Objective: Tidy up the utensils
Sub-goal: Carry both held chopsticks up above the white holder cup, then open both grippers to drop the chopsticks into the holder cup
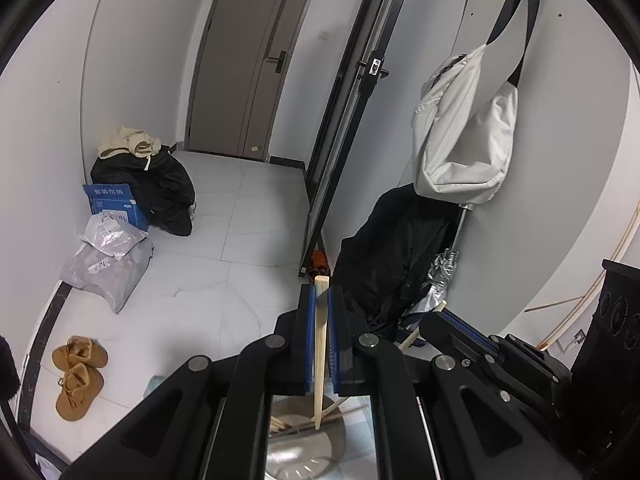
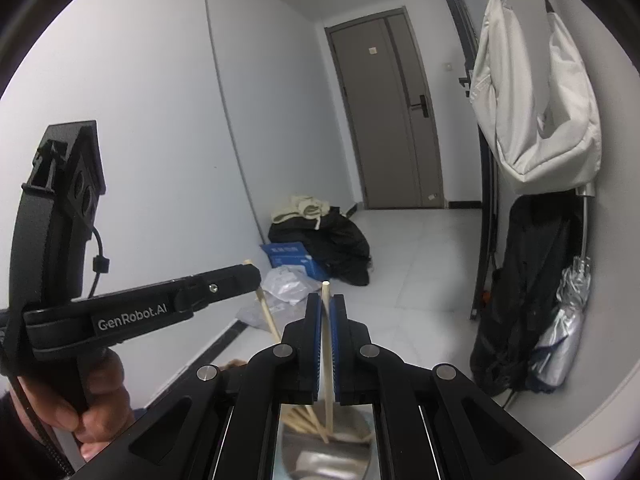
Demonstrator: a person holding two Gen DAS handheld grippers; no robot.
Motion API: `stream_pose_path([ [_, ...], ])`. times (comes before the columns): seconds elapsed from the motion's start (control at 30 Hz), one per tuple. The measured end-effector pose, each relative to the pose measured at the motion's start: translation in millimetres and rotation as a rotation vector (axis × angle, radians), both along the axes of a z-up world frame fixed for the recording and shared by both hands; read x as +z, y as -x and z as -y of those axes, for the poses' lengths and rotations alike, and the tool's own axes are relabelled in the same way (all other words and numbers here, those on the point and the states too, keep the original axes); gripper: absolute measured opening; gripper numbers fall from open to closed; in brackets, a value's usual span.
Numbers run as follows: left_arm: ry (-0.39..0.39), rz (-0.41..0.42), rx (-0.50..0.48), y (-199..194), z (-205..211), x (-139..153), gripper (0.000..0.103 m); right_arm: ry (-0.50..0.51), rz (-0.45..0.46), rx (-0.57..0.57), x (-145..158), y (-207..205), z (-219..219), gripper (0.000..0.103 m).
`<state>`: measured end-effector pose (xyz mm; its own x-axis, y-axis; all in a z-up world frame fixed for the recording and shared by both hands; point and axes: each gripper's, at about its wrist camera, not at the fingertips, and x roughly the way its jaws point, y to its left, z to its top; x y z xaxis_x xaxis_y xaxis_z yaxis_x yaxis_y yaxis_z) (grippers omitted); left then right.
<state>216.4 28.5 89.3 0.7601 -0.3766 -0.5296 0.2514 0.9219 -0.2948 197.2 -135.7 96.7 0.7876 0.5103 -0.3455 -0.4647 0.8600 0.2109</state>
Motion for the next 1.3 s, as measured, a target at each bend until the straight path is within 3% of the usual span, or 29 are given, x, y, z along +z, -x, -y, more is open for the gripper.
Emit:
stream_pose_path([
  [0.4, -0.058, 0.004, -0.037, -12.2, 1.8, -28.2, 0.002, 0.038, -0.057, -0.011, -32.4, -34.0, -0.9, 0.004],
  [0.5, -0.027, -0.006, -0.061, -14.5, -0.5, -35.4, 0.002, 0.036, -0.070, -0.003, -39.2, -34.2, -0.7, 0.004],
  [0.8, -0.031, 0.020, -0.082, -3.9, 0.7, -50.4, 0.002, 0.034, -0.109, 0.020, -67.8, -34.1, 1.5, 0.004],
  [1.13, -0.129, 0.037, -0.147, 11.0, 17.6, -68.5, 0.002, 0.054, -0.131, 0.057, -96.6, -33.9, -2.8, 0.004],
  [1.3, -0.131, 0.009, -0.160, 12.5, 16.0, -79.2, 0.002, 0.062, -0.151, 0.083, -110.3, -34.4, -6.5, 0.006],
])
